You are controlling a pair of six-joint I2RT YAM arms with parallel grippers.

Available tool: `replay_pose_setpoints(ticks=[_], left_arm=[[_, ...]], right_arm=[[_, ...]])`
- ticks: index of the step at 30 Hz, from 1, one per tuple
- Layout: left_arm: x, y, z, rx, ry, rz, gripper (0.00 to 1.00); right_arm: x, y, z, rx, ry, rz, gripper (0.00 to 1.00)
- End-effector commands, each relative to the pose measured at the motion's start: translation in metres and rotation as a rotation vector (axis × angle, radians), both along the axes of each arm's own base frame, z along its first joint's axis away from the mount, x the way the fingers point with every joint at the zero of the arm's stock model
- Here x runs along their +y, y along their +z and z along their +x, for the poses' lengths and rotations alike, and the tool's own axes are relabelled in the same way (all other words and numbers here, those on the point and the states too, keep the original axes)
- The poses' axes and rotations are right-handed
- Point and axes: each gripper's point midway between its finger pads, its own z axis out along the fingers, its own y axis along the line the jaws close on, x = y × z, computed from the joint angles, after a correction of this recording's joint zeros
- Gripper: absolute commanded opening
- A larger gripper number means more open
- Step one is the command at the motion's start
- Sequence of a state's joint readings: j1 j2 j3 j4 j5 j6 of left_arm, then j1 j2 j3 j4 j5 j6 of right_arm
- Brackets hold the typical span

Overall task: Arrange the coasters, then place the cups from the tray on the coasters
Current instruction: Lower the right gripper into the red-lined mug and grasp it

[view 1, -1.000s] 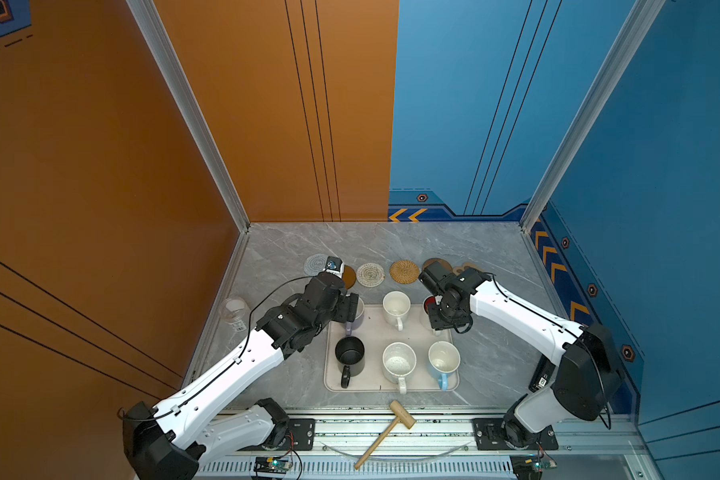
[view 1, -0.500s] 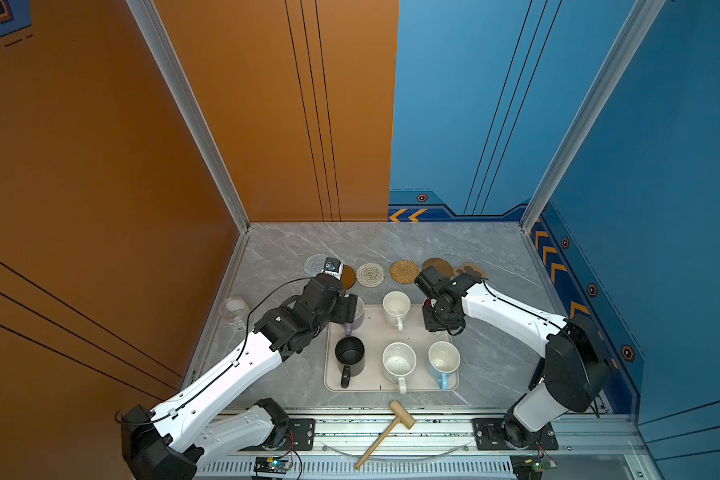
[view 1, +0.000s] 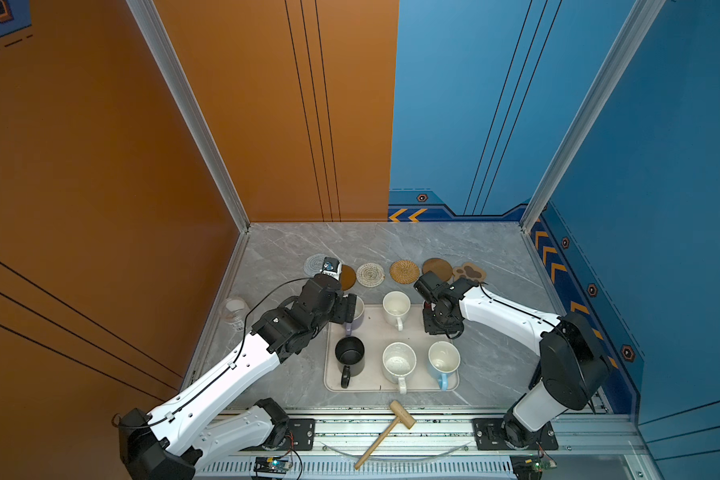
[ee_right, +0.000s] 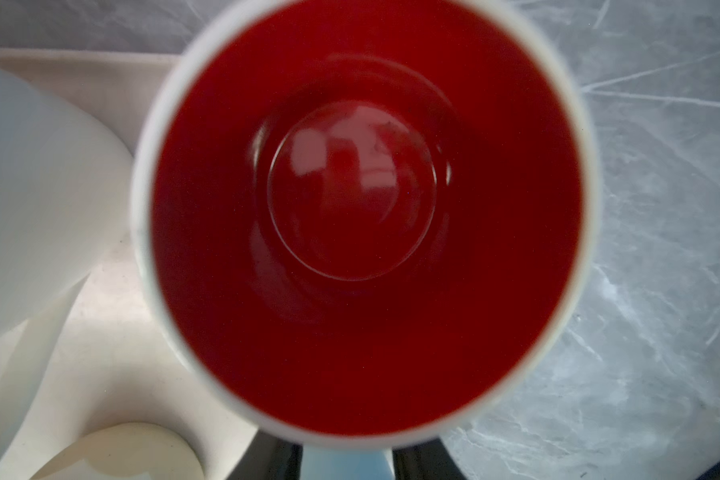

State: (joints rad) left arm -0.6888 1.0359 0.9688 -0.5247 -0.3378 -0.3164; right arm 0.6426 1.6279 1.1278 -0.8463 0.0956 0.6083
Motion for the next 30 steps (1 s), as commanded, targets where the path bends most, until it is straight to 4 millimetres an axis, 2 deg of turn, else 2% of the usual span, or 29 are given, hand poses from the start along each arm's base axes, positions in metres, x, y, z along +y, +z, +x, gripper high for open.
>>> replay_pose_setpoints(ticks=[1, 5, 15, 18, 21, 23, 30], left_arm=[[0.001, -0.001, -0.003, 0.003, 0.007, -0.001, 0.90], [0.001, 0.001, -0.003, 0.000, 0.007, -0.003, 0.90], [0.001, 0.002, -0.003, -0.004, 0.009, -0.005, 0.90], [0.002, 0.004, -0.003, -0.008, 0.011, -0.006, 0.90], [0.002, 0.002, -0.004, -0.007, 0.011, -0.004, 0.90], [0.003, 0.003, -0.004, -0.008, 0.012, -0.004, 0.90], [0.003, 0.002, -0.004, -0.007, 0.014, -0.004, 0.90]], right_arm=[[-0.004, -0.008, 0.004, -0.023, -0.023, -0.034, 0.30], [-0.004, -0.012, 0.005, -0.021, -0.036, -0.030, 0.25], [-0.005, -0.017, 0.011, -0.035, -0.058, -0.035, 0.24], [-0.005, -0.018, 0.012, -0.036, -0.062, -0.034, 0.18], [-0.005, -0.018, 0.012, -0.037, -0.066, -0.035, 0.05], [-0.006, -0.019, 0.011, -0.035, -0.066, -0.038, 0.00], [-0.011, -0.012, 0.011, -0.071, -0.079, -0.049, 0.00]])
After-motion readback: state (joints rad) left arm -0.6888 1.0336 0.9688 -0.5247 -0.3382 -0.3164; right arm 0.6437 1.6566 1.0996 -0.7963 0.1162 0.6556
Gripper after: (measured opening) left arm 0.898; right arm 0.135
